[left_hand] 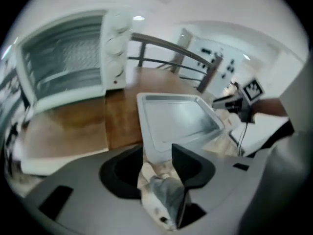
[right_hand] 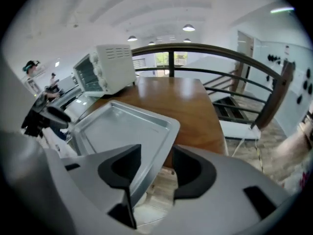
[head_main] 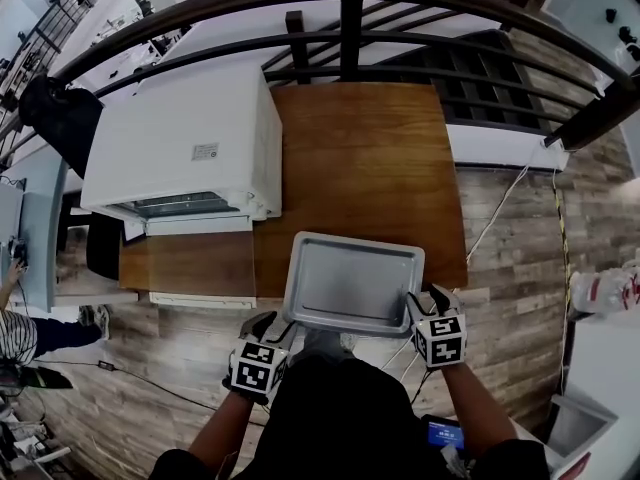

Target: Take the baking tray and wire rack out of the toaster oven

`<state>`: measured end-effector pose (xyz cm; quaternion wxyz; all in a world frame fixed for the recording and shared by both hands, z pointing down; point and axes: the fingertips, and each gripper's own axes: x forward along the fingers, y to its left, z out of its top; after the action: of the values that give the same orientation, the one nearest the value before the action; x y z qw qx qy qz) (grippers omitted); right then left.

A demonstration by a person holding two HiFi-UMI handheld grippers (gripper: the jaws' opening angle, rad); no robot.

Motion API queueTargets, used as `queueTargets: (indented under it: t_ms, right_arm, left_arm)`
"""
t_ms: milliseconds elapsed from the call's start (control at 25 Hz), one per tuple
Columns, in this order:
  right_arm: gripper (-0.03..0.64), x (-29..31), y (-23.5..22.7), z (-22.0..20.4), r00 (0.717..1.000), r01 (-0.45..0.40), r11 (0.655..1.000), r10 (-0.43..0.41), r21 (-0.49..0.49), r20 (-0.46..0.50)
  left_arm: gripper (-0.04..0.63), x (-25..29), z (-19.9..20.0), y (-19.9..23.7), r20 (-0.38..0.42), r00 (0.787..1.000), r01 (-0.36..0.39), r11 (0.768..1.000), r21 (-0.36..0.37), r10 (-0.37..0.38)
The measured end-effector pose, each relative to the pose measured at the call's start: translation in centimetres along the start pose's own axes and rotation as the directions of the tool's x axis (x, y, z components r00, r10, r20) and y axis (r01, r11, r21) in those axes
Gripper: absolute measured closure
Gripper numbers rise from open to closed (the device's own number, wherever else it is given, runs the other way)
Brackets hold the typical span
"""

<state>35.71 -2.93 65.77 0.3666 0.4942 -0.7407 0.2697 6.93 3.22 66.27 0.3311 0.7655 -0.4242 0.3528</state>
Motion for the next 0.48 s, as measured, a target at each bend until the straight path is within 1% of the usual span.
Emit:
queueTargets:
  t_ms: [40,80,120,160,200,240,280,320,360,480]
  right_arm:
    - [0.408,-0.4,1.0,0.1,0.999,-0.039,0.997,0.039,-0.068,0.009]
    - [0.385,-0.7,2.2,0.2,0.996,-0.085,0.986,0.087,-0.142,0.008]
    - [0.375,-1.0,3.6,0.0,0.991,-0.135,0.966,0.137,-0.219,-0.005]
    - [0.365,-1.2,4.9,-0.3,0.983,-0.182,0.939,0.182,-0.293,-0.028]
    - [0.354,-1.4,6.2,-0.8,0.974,-0.226,0.906,0.221,-0.357,-0.056]
    - [0.349,-1.5,7.4,-1.3,0.964,-0.266,0.873,0.253,-0.408,-0.086]
    - [0.33,-1.6,8.5,-1.8,0.953,-0.3,0.843,0.279,-0.445,-0.114]
    - [0.327,-1.6,9.5,-2.3,0.943,-0.331,0.818,0.3,-0.471,-0.142]
    - [0.317,-1.5,10.3,-2.7,0.934,-0.357,0.796,0.317,-0.489,-0.167]
    - [0.3,-1.6,11.8,-3.8,0.908,-0.419,0.749,0.347,-0.512,-0.236]
  left_arm:
    - [0.399,0.2,0.6,-0.7,0.0,1.0,0.007,0.988,0.154,-0.007]
    - [0.385,0.5,0.9,-1.6,-0.008,0.999,0.034,0.959,0.283,-0.033]
    - [0.377,1.0,1.0,-2.6,-0.027,0.997,0.075,0.919,0.386,-0.07]
    - [0.376,1.5,0.9,-3.7,-0.054,0.993,0.119,0.876,0.468,-0.106]
    - [0.371,2.0,0.7,-4.6,-0.085,0.987,0.16,0.832,0.532,-0.136]
    - [0.367,2.4,0.4,-5.4,-0.116,0.981,0.196,0.792,0.579,-0.158]
    - [0.367,2.9,0.1,-5.9,-0.146,0.974,0.228,0.759,0.61,-0.174]
    - [0.362,3.3,-0.1,-6.3,-0.175,0.967,0.255,0.735,0.629,-0.186]
    - [0.347,3.7,-0.2,-6.6,-0.197,0.961,0.277,0.718,0.638,-0.195]
    - [0.347,4.2,-0.1,-7.4,-0.244,0.947,0.32,0.689,0.651,-0.209]
